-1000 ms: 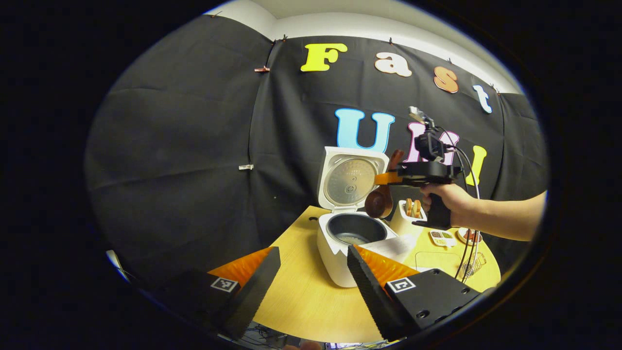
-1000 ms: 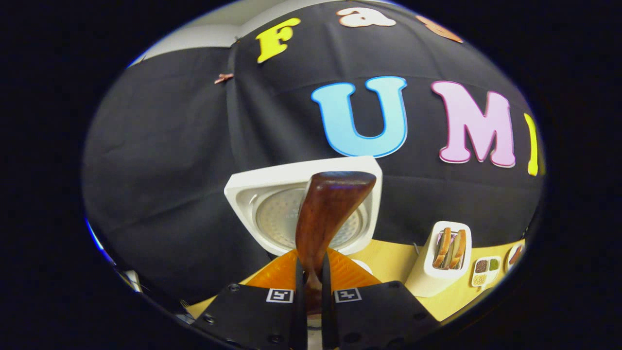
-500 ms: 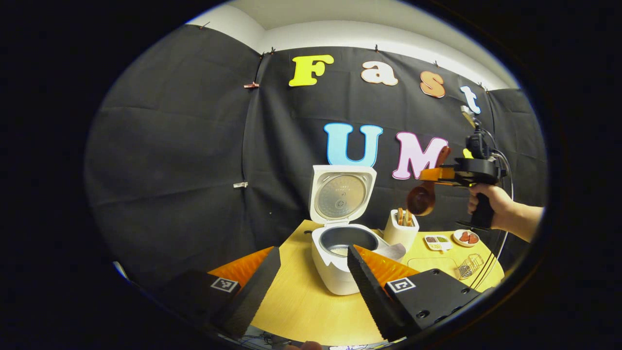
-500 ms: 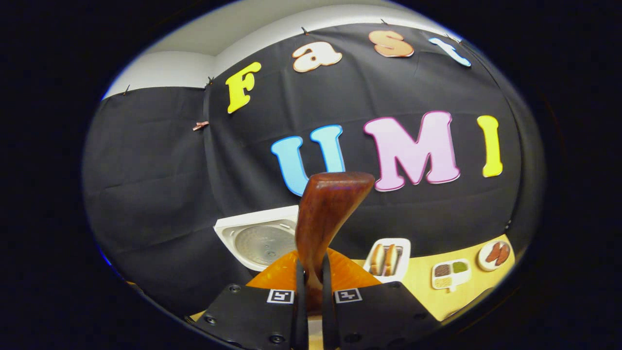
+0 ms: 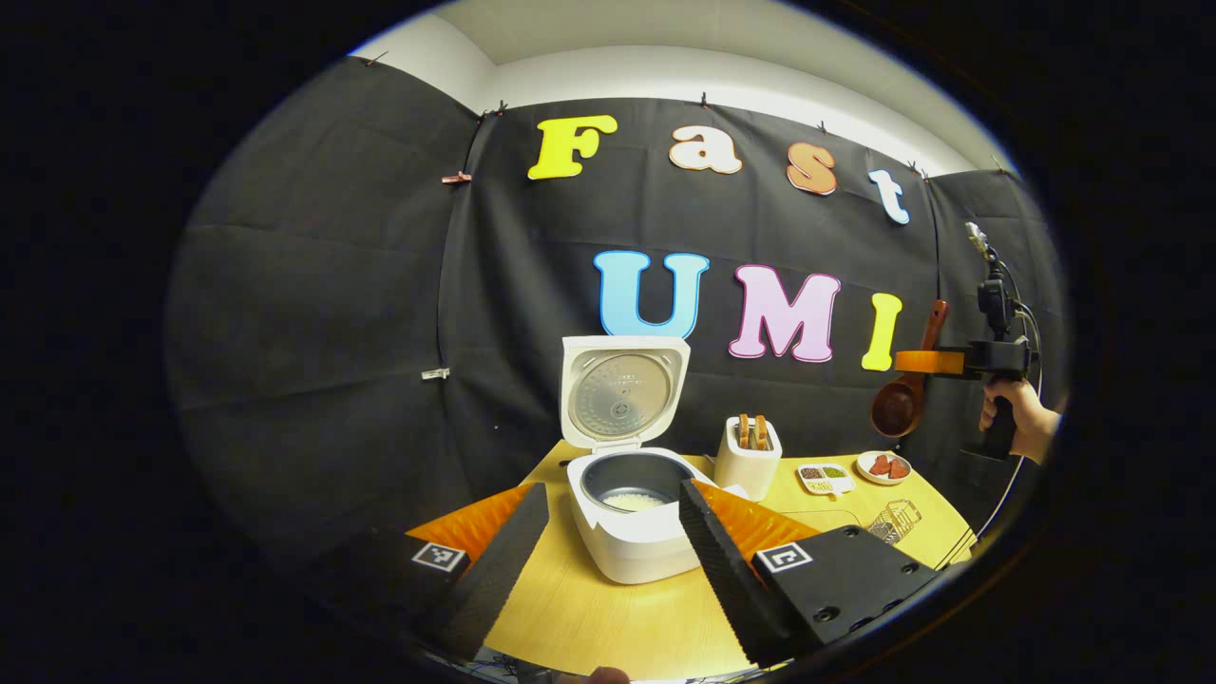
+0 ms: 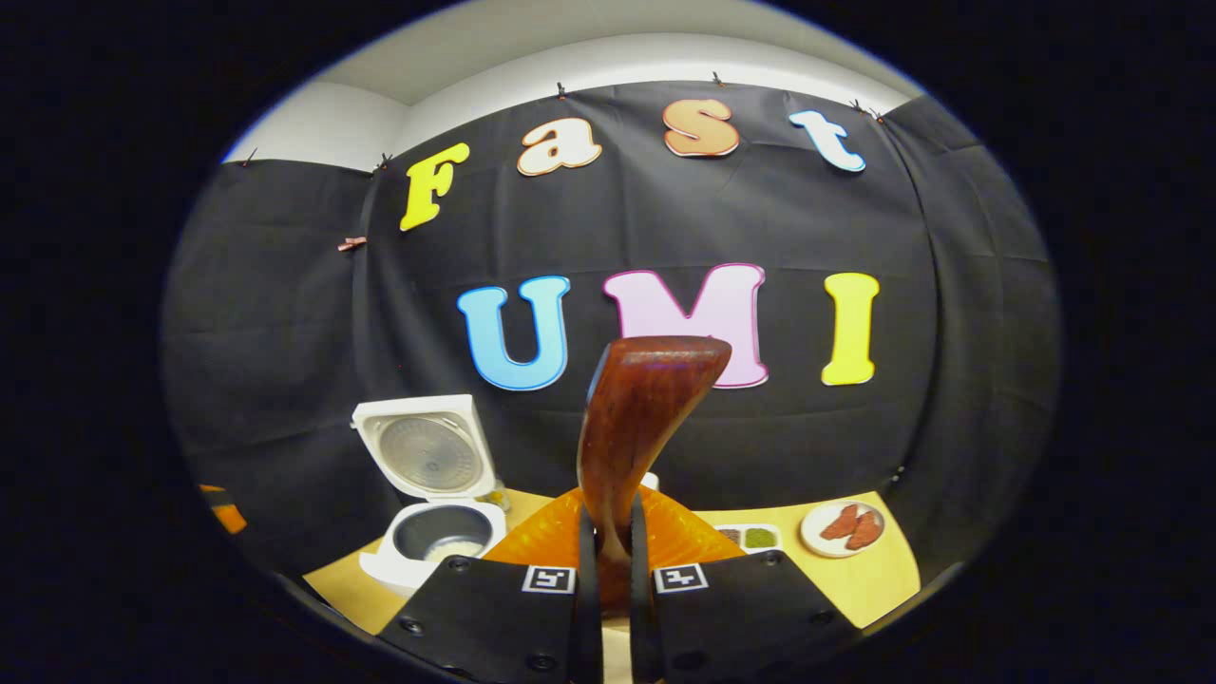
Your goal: Close the left gripper, press the button to open the rice cooker; take a wooden spoon from the chopstick holder with the right hand, scoop a spoonful of rice and pour it into the rice cooker, then put the wooden spoon back into the chopstick holder.
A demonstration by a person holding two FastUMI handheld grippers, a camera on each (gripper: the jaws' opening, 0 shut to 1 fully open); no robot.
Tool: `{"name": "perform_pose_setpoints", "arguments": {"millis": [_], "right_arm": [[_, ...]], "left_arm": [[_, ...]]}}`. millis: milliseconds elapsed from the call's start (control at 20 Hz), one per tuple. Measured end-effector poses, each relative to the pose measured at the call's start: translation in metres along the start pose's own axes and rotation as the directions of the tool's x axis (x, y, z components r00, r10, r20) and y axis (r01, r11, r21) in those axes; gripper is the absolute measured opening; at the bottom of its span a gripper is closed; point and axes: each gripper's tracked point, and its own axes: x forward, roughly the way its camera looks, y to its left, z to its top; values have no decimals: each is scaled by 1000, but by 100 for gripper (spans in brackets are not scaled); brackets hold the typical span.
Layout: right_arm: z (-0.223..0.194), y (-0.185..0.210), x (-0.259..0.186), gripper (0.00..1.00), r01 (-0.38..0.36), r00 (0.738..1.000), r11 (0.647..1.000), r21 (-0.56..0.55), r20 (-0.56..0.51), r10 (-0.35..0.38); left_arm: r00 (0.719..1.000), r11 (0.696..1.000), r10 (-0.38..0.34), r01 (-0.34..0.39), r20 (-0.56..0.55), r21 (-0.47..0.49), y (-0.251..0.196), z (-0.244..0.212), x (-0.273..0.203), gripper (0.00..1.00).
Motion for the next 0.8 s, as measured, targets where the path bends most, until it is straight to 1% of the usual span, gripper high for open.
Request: {"name": "perform_pose_setpoints", "arguments": {"millis": [150, 200, 300, 400, 600, 800], "right_arm": [[-17, -39, -16, 16, 43, 999, 999, -22, -21, -43], [-26, -41, -22, 16, 63, 998, 998, -21, -30, -64], [-42, -66, -32, 16, 100, 994, 995, -10, -43, -100], [-62, -87, -36, 16, 121, 991, 993, -2, -64, -121], [-115, -122, -37, 16, 176, 976, 982, 67, -138, -166], [-164, -153, -27, 16, 235, 960, 959, 161, -195, -203]], "left_arm": [[1000, 1000, -13, 13, -6, 12, -14, 0, 1, 95], [1000, 1000, -19, 19, -5, 8, -18, 1, 1, 96], [1000, 1000, -30, 30, -4, -6, -26, 5, 2, 95], [999, 1000, -31, 31, -10, -3, -31, 7, 4, 96], [999, 999, -29, 29, -17, 16, -41, 13, 3, 95], [1000, 999, 4, -3, -26, 33, -43, 21, 3, 95]]}}
